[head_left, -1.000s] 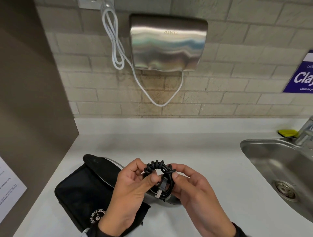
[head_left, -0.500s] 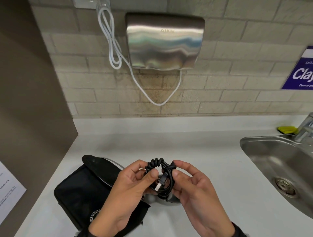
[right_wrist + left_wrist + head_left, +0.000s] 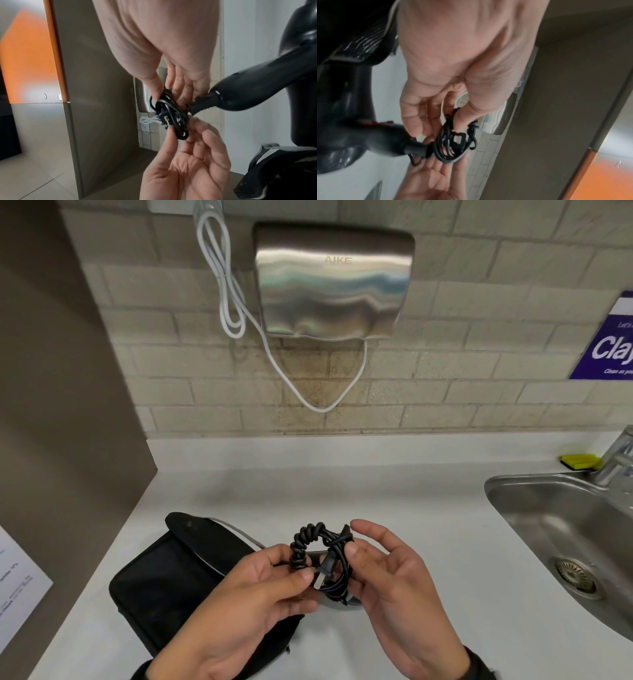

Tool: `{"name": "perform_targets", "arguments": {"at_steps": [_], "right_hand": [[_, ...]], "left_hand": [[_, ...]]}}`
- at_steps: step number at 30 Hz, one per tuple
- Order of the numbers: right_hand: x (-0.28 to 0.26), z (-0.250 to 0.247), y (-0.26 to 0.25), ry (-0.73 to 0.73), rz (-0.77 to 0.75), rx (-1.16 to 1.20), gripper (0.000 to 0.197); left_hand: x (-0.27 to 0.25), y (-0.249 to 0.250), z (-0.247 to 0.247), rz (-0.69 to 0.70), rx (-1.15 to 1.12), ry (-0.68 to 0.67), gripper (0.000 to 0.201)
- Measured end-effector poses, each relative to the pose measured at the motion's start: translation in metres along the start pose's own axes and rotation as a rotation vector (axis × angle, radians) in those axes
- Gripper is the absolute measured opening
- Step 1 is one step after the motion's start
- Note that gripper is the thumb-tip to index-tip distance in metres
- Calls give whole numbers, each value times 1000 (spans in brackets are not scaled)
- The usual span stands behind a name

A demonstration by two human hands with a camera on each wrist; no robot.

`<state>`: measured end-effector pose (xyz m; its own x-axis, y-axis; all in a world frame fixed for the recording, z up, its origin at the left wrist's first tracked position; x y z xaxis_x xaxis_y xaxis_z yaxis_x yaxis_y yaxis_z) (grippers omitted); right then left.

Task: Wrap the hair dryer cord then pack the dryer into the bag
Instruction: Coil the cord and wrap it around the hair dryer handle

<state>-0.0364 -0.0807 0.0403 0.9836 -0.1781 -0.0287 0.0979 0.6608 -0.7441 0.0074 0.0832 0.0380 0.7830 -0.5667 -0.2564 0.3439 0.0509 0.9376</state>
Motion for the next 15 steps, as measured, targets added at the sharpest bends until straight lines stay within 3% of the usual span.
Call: {"name": "perform_targets", "arguments": {"at_steps": [10,15], "right_hand": [[-1,4,1,2,-67,-132,41],[0,1,0,-5,-93,-170,35]], "left_hand": [[5,-5,-3,-86,-109,-37,37],[8,-7,-2,-56,-117,24,39]]}}
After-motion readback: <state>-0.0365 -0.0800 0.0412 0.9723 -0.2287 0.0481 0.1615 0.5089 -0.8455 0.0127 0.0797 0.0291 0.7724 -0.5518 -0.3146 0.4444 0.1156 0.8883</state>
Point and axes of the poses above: each hand's wrist, its own x-axis towards the middle knuckle, its own z-axis out of the palm, y = z × x, the point moved 3 cm from there along x, towards the middle knuckle, and after that the axes turned 8 degrees about x, right-handed, at the moved point
